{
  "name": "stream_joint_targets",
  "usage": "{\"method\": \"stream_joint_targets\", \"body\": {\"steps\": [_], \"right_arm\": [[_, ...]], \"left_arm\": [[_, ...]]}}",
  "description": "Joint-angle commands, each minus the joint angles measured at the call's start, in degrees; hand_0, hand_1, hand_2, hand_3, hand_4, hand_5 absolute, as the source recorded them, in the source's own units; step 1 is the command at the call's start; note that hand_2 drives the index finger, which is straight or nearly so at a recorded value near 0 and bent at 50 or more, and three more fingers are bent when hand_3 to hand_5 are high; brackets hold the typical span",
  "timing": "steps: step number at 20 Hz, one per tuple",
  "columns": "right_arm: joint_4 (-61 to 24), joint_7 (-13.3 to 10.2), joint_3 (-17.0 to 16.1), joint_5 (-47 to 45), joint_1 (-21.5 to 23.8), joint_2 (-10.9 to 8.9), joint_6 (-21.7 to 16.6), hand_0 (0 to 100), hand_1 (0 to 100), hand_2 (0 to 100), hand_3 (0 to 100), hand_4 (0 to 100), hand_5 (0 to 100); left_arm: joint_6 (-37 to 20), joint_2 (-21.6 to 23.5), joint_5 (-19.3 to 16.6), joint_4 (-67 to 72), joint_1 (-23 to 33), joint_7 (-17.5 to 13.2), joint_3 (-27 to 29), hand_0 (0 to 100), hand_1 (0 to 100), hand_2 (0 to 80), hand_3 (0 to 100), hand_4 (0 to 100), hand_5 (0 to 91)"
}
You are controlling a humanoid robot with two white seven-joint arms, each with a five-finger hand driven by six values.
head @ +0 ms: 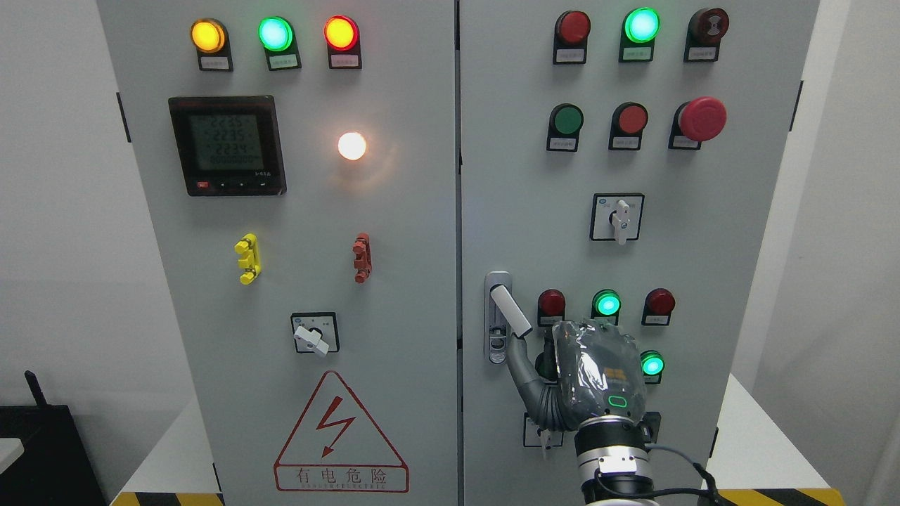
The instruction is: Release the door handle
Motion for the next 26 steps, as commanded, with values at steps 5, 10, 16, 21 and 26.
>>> {"method": "stream_joint_targets", "body": {"steps": [5,10,16,21,26], "right_arm": [[-0.3,0.0,-1.0,0.0,-0.3,0.05,0.0,60,8,98,100,88,99],[-0.3,0.0,-1.5,0.0,-0.7,0.05,0.0,60,8,98,100,88,99],[-0.4,0.1,-1.6,0.0,-1.2,0.05,0.0,60,8,98,100,88,99],[-0.6,0.2,-1.6,0.0,-1.3,0.05,-0.1,60,8,98,100,88,99],[-0.6,0.3,-1.7,0.0,-1.3,-0.04,-0.1,60,8,98,100,88,99]], "left_arm": [[0.0,0.0,0.0,0.0,-1.4,0.0,1.0,12,39,0.0,0,0,0.0],[0.0,0.0,0.0,0.0,-1.4,0.0,1.0,12,39,0.0,0,0,0.0],[0.0,0.0,0.0,0.0,-1.5,0.0,1.0,12,39,0.0,0,0,0.0],[0.0,0.0,0.0,0.0,-1.5,0.0,1.0,12,39,0.0,0,0,0.0],[0.0,0.0,0.0,0.0,-1.5,0.0,1.0,12,39,0.0,0,0,0.0]]}}
